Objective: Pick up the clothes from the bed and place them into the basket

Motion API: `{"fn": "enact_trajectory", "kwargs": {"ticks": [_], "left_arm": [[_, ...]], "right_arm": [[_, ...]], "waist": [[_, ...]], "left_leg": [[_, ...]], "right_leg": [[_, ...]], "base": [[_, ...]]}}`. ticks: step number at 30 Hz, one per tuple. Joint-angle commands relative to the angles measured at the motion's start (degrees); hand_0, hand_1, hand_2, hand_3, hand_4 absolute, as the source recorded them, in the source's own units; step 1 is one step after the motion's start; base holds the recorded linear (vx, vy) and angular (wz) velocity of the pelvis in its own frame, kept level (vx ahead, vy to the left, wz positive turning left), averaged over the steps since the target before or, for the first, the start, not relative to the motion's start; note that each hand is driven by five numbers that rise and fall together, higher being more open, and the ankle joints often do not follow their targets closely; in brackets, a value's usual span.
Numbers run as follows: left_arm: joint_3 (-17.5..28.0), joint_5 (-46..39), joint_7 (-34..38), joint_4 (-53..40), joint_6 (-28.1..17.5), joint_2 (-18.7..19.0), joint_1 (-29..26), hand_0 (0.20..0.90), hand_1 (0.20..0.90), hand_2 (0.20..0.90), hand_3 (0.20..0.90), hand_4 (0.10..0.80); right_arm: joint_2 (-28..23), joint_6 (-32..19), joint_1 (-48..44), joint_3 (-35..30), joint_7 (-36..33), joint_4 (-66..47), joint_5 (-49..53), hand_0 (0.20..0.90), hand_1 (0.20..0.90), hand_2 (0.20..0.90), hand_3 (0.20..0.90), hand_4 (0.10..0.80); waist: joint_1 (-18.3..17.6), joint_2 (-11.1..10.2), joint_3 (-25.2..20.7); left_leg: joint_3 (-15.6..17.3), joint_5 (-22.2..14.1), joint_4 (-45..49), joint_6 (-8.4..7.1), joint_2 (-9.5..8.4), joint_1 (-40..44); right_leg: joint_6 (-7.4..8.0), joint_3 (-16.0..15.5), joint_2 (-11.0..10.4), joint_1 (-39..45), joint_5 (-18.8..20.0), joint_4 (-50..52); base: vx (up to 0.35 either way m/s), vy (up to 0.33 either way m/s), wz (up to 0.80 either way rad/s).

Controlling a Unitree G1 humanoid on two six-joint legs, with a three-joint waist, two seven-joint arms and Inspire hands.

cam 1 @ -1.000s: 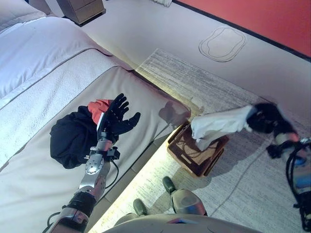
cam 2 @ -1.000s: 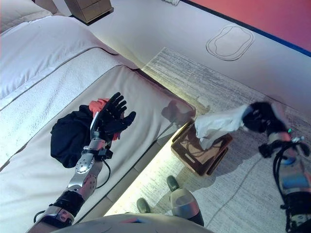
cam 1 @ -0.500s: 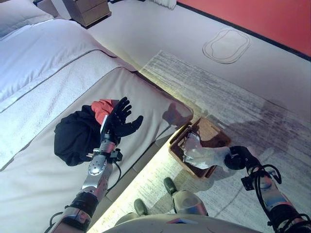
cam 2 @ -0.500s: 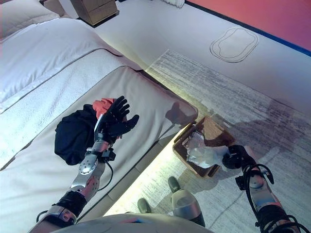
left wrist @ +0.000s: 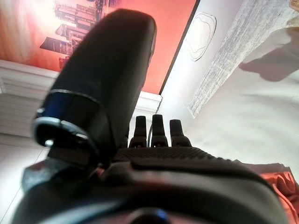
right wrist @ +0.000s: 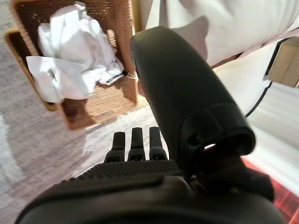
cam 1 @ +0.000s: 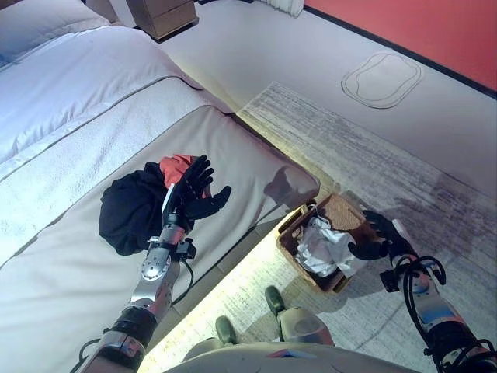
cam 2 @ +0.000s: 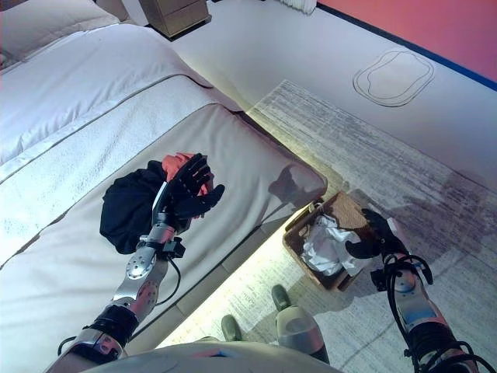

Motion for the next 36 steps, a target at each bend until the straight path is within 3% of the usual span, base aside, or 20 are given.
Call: {"fn": "enact_trajectory", "kwargs": {"ticks": [1,11,14,17,27,31,36], "left_arm": [[1.24,-0.09,-0.52,-2.01,-5.71,2.07,-3.67,0.9,0.9,0.9,0.9,0.8],[1.09,2.0,3.0,-1.29,-6.47,1.42,-4.62,0.9,0.9,0.9,0.9,0.8],[1.22,1.44,2.73,-0.47,-6.16,1.86,-4.71,0.9,0.9,0.9,0.9,0.8],[0.87,1.48,2.42,-0.14,-6.22,2.3,-5.39,0.9,0.9,0.9,0.9,0.8],[-0.48,-0.76,1.48,-3.47,-8.92,4.59,-6.53,0.9,0.9,0.9,0.9,0.8],[-0.57,-0.78,2.03,-5.3,-9.59,5.11,-5.3,0.9,0.9,0.9,0.9,0.8],[-0.06,-0.73,2.22,-7.68,-10.27,5.88,-3.8,0.9,0.9,0.9,0.9,0.8]], "right_arm": [[-4.76,-2.97,-4.25,-4.49,-3.69,-4.51,-2.85,0.9,0.9,0.9,0.9,0.8],[-7.81,0.48,-18.2,-1.21,-10.4,-12.3,-6.99,0.9,0.9,0.9,0.9,0.8],[-8.62,4.22,-26.25,3.33,-12.38,-11.37,-9.99,0.9,0.9,0.9,0.9,0.8],[-9.4,4.49,-32.85,6.91,-13.44,-8.21,-12.56,0.9,0.9,0.9,0.9,0.8],[-12.45,2.96,-54.54,21.14,-16.96,5.16,-12.88,0.9,0.9,0.9,0.9,0.8],[-11.69,5.24,-58.3,24.21,-15.45,7.16,-9.0,0.9,0.9,0.9,0.9,0.8],[-10.01,7.89,-61.21,25.81,-14.36,10.39,-7.41,0.9,0.9,0.9,0.9,0.8]], "waist": [[2.27,-2.47,-2.35],[7.02,-2.85,-0.98],[9.89,-2.9,-0.12],[12.11,-2.71,2.05],[19.71,1.27,12.54],[21.69,2.15,14.72],[24.32,2.76,16.19]], "left_leg": [[-3.43,-5.99,3.43,1.85,-0.59,-1.52],[-10.22,-5.06,3.0,1.66,-1.69,-2.78],[-12.88,-5.32,6.27,1.43,-2.09,-5.11],[-15.25,-5.78,11.0,1.02,-2.75,-8.8],[-22.06,-5.11,22.81,0.27,-6.52,-23.48],[-22.1,-5.37,26.24,0.28,-7.31,-26.94],[-21.71,-8.21,34.29,1.08,-8.74,-33.5]], "right_leg": [[1.68,-2.38,-1.7,-2.59,-1.64,4.68],[0.31,-6.0,-2.03,-1.55,-3.25,5.49],[-0.68,-9.27,-2.66,-2.36,-5.62,9.15],[-1.76,-12.34,-3.22,-4.07,-7.22,12.52],[-4.85,-20.28,-5.73,-14.59,-11.92,24.93],[-5.84,-22.51,-6.44,-17.96,-14.06,30.35],[-6.84,-24.25,-8.31,-24.11,-18.18,41.52]], "base": [[0.016,-0.015,0.18],[0.02,-0.02,0.22],[0.037,-0.028,0.37],[-0.033,-0.019,0.47],[-0.125,0.007,0.5],[-0.056,0.01,0.49],[-0.004,0.003,0.35]]}}
